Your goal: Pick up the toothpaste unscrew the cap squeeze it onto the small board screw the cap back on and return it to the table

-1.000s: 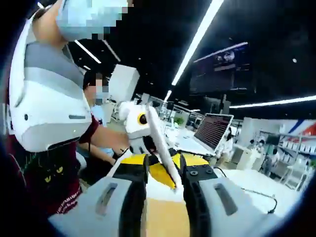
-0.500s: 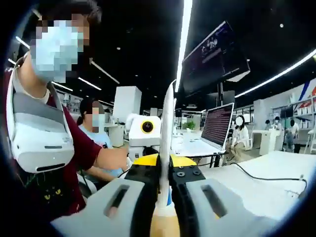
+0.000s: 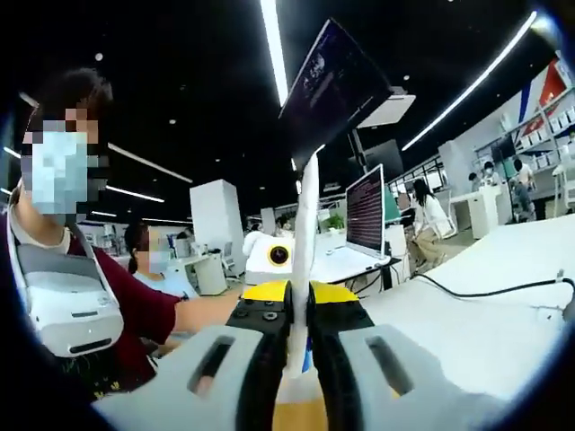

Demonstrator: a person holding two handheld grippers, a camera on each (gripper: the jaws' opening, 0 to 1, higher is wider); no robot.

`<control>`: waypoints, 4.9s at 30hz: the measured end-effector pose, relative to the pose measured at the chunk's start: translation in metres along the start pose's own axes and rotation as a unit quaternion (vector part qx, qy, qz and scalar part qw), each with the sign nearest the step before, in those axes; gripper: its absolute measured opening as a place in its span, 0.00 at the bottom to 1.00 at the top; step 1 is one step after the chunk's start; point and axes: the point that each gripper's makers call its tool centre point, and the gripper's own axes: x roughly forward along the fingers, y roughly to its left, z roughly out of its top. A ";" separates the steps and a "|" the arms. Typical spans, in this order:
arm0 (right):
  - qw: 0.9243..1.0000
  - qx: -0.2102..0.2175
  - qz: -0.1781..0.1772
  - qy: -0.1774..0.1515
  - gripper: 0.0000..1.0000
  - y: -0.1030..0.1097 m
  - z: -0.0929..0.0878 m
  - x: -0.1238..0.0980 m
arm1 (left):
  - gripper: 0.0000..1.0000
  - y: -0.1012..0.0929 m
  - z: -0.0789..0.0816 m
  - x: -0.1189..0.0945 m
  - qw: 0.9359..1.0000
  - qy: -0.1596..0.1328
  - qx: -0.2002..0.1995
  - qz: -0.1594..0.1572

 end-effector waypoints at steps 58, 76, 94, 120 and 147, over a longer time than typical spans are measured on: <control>0.994 -0.002 -0.072 0.080 0.04 -0.080 -0.097 0.011 | 0.06 0.091 -0.072 0.004 0.991 0.097 -0.075 0.052; 0.993 -0.026 -0.081 0.087 0.02 -0.082 -0.097 0.010 | 0.05 0.092 -0.072 0.007 0.994 0.088 -0.032 0.056; 0.989 -0.108 -0.074 0.073 0.03 -0.076 -0.094 0.008 | 0.06 0.096 -0.066 0.007 0.993 0.077 0.062 0.064; 0.974 -0.159 -0.148 -0.065 0.04 -0.035 -0.012 -0.020 | 0.29 0.046 -0.004 0.012 0.960 0.006 0.251 0.123; 0.816 0.456 0.075 -0.348 0.04 0.086 0.015 -0.052 | 0.33 -0.143 0.022 -0.026 0.840 -0.162 0.504 0.117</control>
